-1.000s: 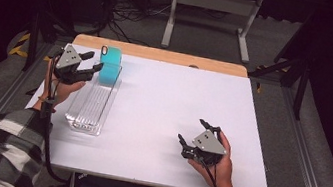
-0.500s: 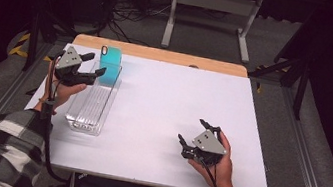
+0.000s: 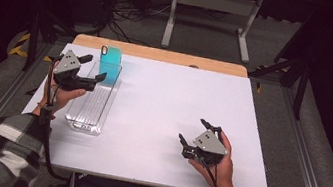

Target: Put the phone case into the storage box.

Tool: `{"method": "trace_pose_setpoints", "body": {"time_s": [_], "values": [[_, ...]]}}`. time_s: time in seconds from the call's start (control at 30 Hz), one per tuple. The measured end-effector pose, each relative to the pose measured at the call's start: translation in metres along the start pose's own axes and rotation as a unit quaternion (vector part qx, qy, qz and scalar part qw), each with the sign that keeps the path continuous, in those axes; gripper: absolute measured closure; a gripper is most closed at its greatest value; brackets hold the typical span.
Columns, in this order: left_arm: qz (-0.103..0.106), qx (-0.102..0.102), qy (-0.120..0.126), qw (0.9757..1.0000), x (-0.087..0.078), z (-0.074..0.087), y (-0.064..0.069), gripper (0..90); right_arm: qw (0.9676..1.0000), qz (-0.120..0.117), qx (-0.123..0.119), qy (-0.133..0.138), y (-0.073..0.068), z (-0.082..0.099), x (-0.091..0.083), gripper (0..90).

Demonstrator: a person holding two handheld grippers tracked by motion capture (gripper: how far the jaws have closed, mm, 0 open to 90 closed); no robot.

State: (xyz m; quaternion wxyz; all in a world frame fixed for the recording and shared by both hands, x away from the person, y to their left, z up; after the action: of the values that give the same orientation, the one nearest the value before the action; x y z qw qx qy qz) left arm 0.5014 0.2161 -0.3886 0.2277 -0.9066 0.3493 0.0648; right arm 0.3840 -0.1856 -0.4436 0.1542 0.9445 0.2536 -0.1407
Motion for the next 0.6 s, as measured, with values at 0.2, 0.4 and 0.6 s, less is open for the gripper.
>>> {"method": "trace_pose_setpoints", "body": {"time_s": [0.2,0.4,0.6], "values": [[0.002,0.007,-0.002,1.0,-0.006,0.0,0.005,17.6,1.0,-0.001,0.0,0.001,0.0,0.0,-0.001,17.1],[0.002,0.007,0.005,1.0,-0.012,-0.003,0.01,14.3,1.0,0.0,0.002,0.004,0.0,-0.001,-0.002,17.1],[0.003,0.014,0.006,0.9999,-0.016,-0.004,0.015,11.1,1.0,0.0,0.003,0.004,0.0,-0.002,-0.002,17.1]]}}
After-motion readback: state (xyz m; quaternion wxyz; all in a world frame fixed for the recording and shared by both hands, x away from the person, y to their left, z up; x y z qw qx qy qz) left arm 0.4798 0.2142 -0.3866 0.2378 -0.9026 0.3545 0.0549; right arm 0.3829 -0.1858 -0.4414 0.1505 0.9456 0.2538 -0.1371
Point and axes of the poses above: each handheld gripper's, and its own axes: x roughly forward along the jaws, z roughly out of its underside, y roughly to its right, the point moved 4 cm from there along x, roughly forward along the jaws, and after that the axes turned 12 degrees about x, right-handed, at the moved point
